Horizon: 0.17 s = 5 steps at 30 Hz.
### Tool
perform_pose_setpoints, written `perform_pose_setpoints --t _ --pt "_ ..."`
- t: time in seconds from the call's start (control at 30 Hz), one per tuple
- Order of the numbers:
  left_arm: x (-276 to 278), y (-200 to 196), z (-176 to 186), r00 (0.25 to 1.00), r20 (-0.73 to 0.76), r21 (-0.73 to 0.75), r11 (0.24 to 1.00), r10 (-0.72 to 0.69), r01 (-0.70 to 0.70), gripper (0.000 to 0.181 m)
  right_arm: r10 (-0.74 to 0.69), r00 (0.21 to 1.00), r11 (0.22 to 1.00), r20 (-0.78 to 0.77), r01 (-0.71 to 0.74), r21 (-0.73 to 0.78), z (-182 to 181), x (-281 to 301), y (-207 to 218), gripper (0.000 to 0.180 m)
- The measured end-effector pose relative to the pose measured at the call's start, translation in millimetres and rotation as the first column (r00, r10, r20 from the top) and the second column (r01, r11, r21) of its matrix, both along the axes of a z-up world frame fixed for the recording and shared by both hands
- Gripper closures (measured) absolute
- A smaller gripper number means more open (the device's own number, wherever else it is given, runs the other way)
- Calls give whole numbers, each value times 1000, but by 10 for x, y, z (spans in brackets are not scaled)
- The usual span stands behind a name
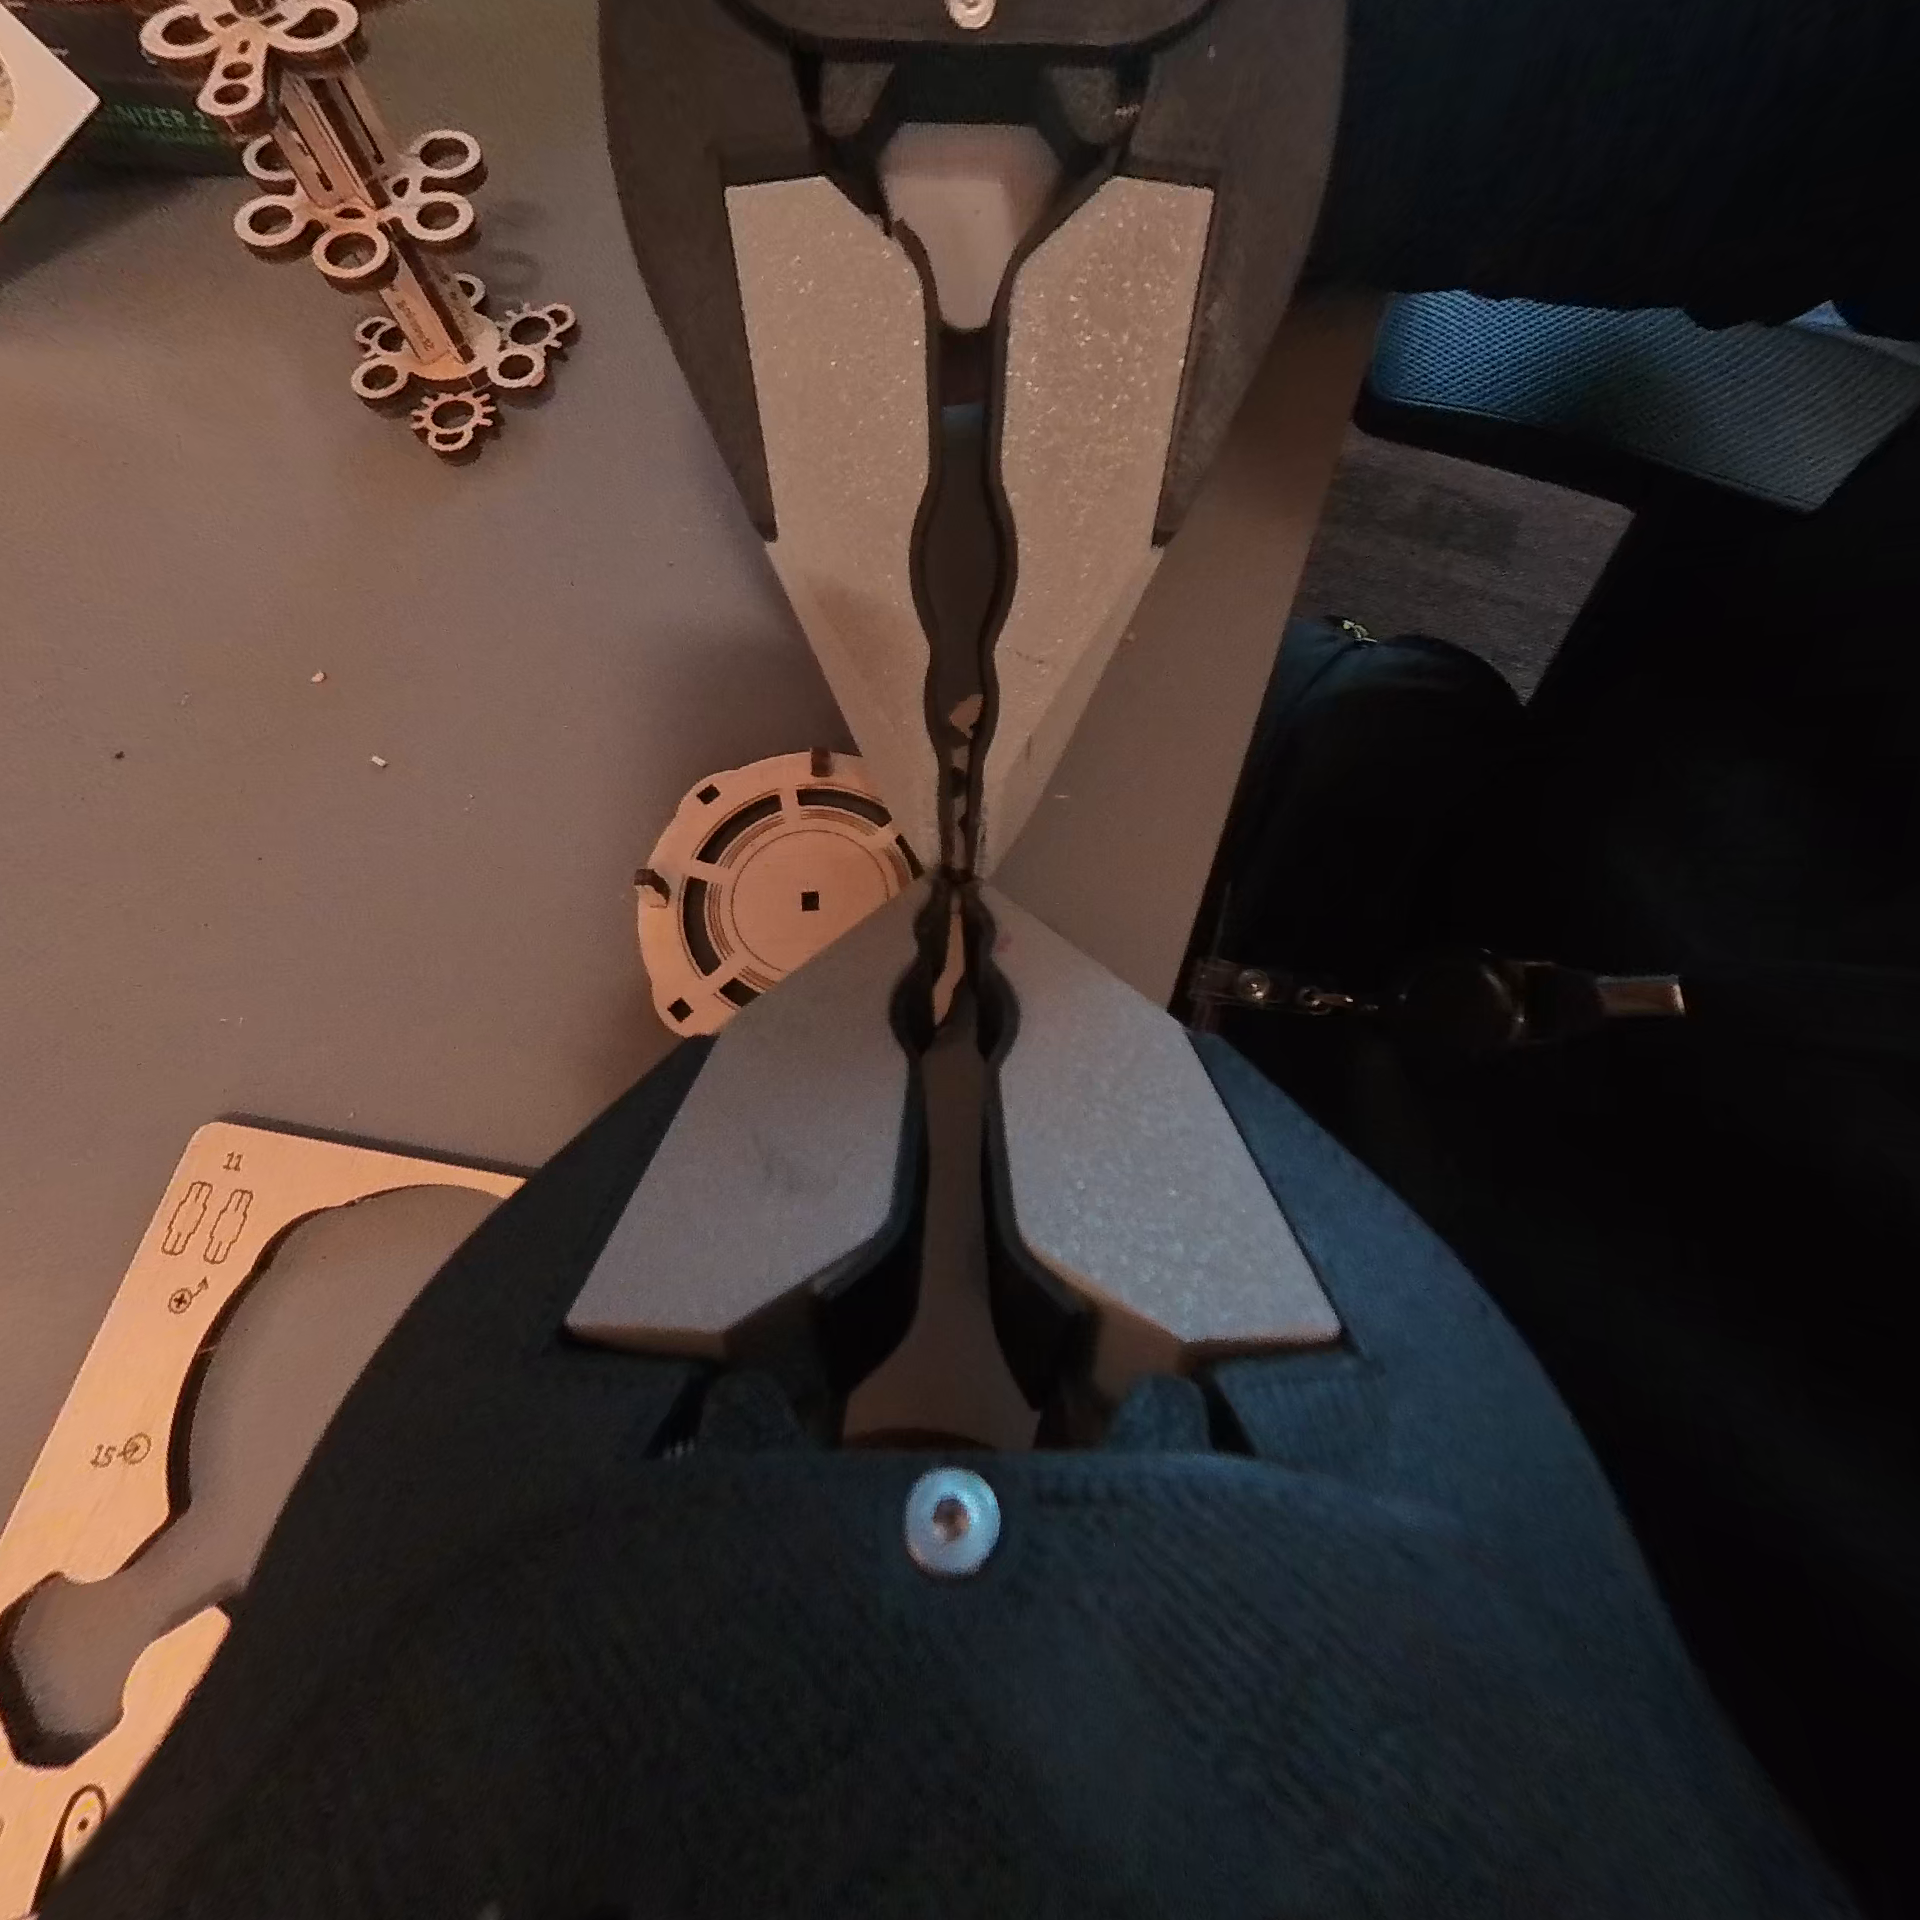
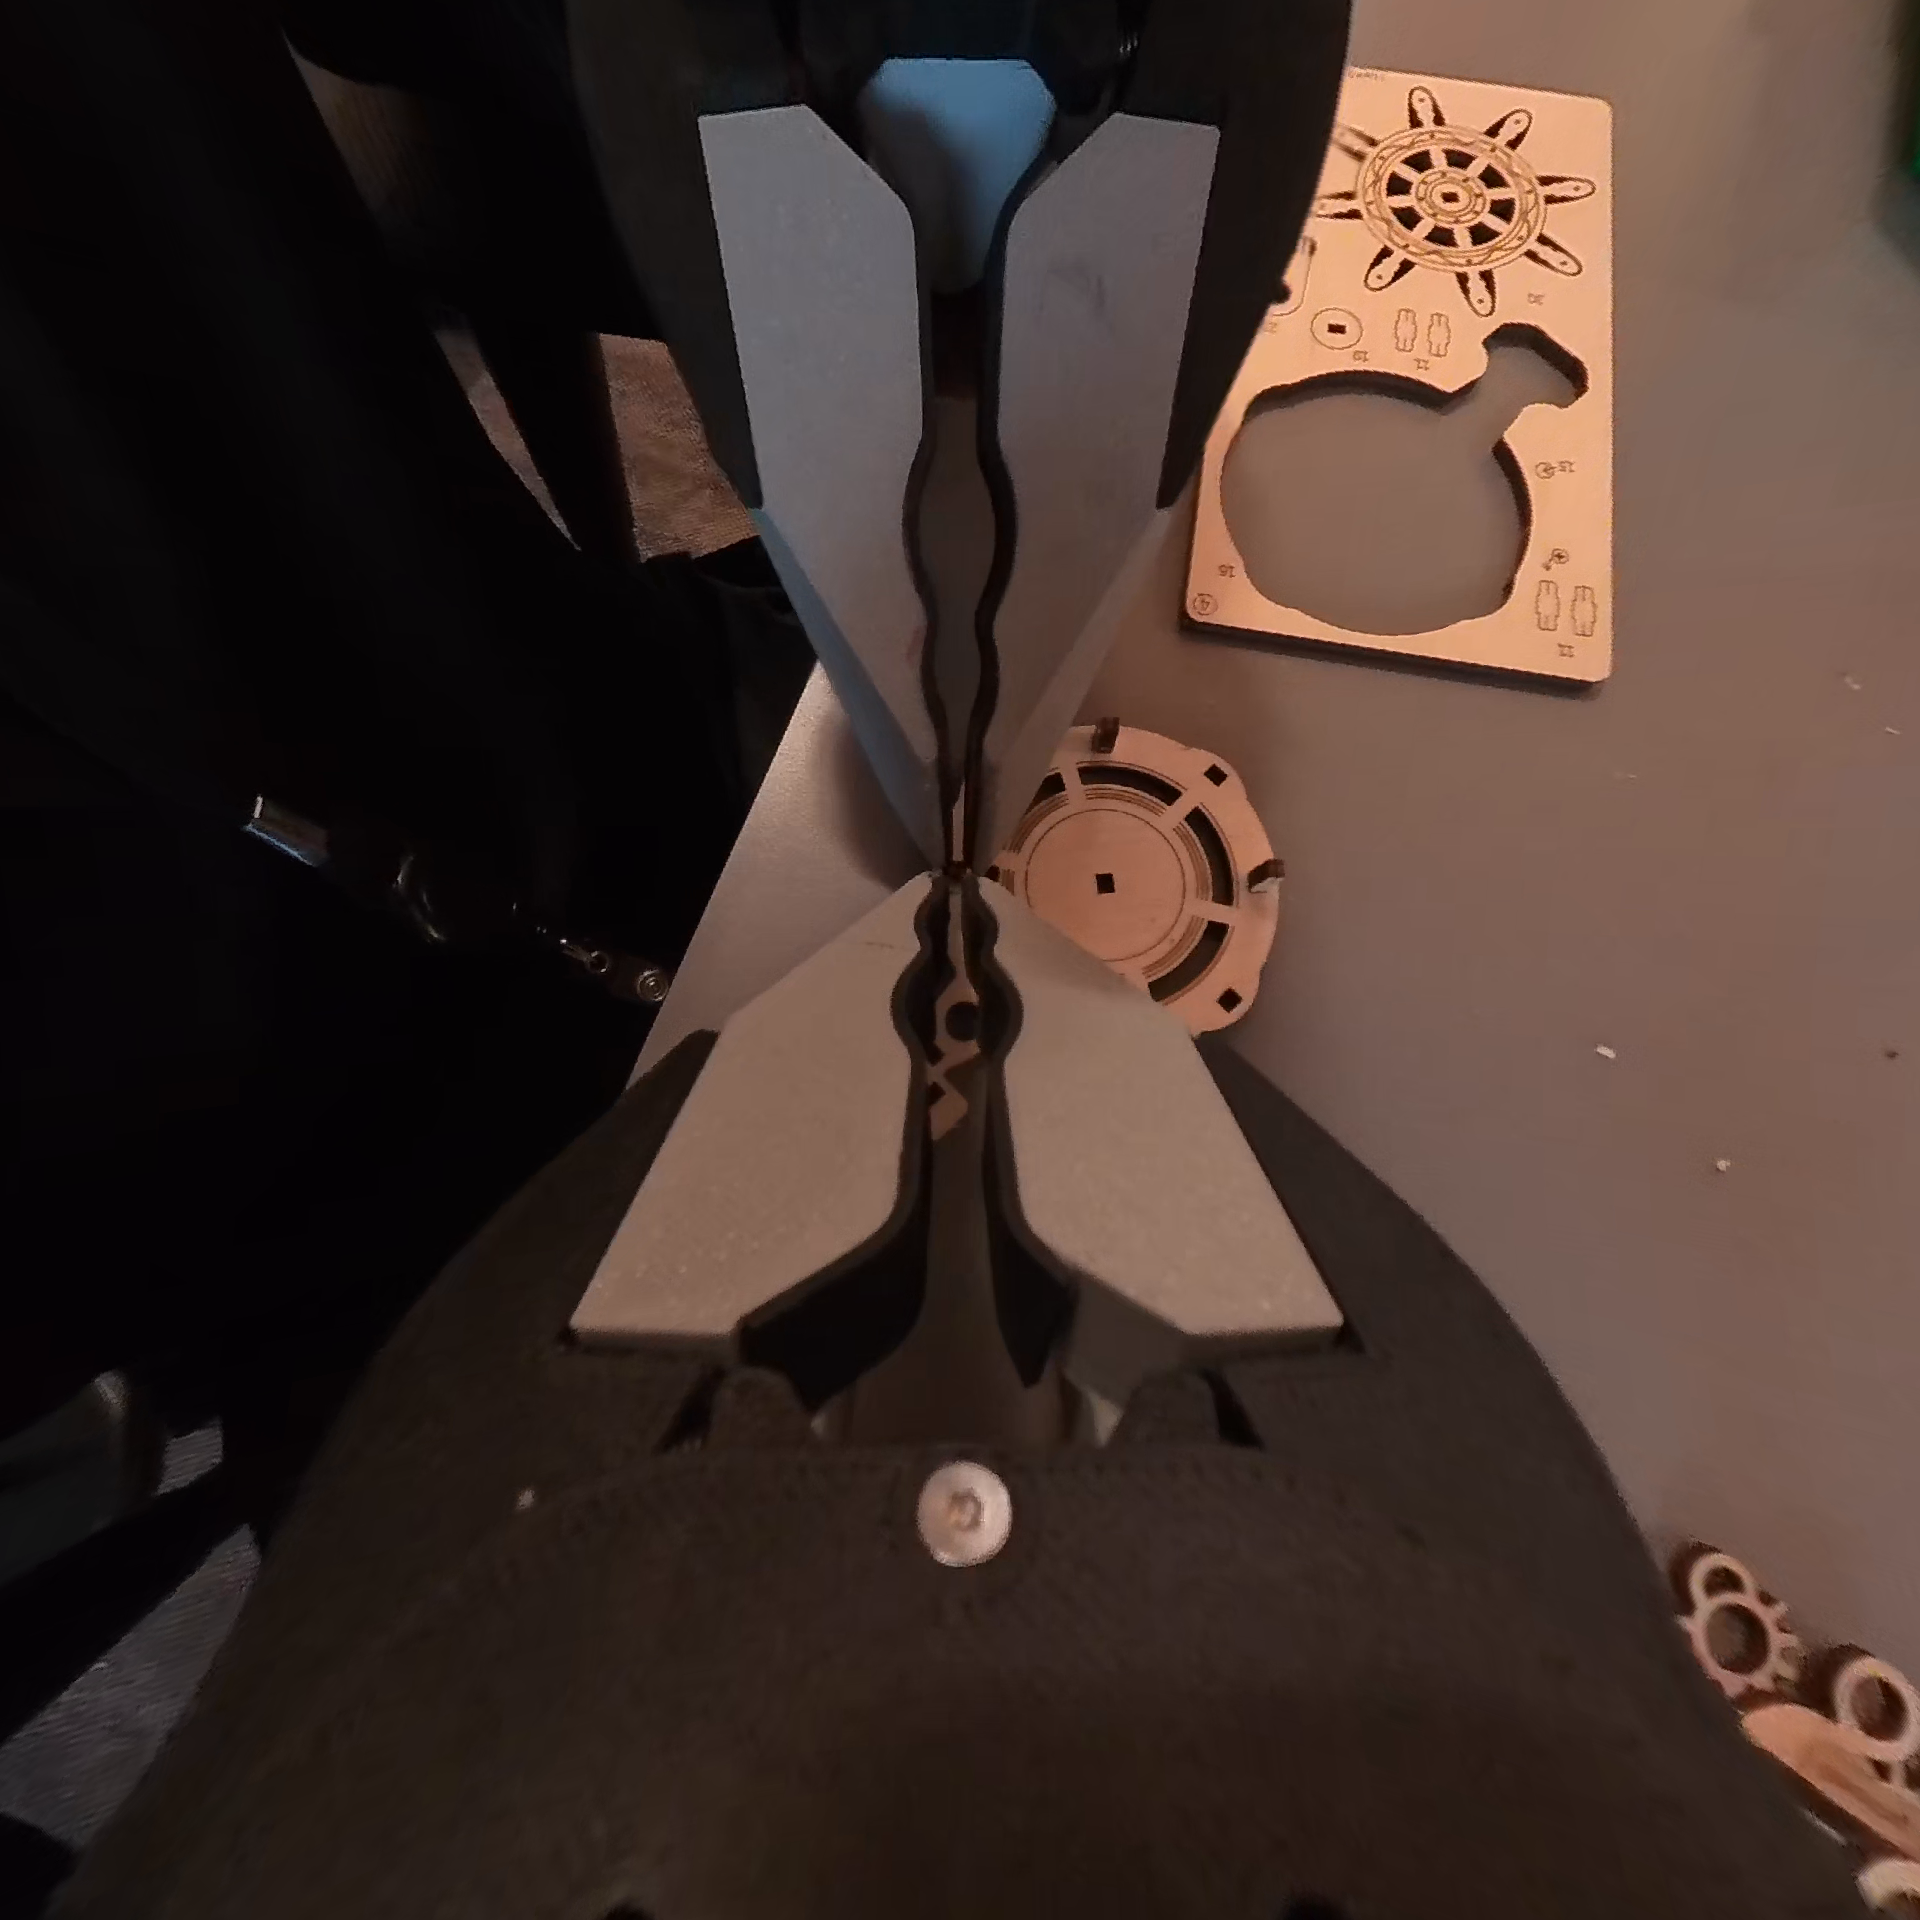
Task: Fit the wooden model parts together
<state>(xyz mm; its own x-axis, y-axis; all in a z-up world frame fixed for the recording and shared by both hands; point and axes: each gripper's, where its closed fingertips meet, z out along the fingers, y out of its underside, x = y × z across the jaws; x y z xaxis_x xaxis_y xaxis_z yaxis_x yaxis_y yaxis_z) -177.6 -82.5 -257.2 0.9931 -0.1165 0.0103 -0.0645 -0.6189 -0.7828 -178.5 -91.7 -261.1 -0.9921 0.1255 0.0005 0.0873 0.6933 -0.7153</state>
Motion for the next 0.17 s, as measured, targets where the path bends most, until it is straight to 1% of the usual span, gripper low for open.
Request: perform_pose_setpoints --t 0.17 --pt "6 -10 -6 1000 -29 0 1000 -5 5 181 1 1000 998 21 -2 55 -5 5 -5 180"
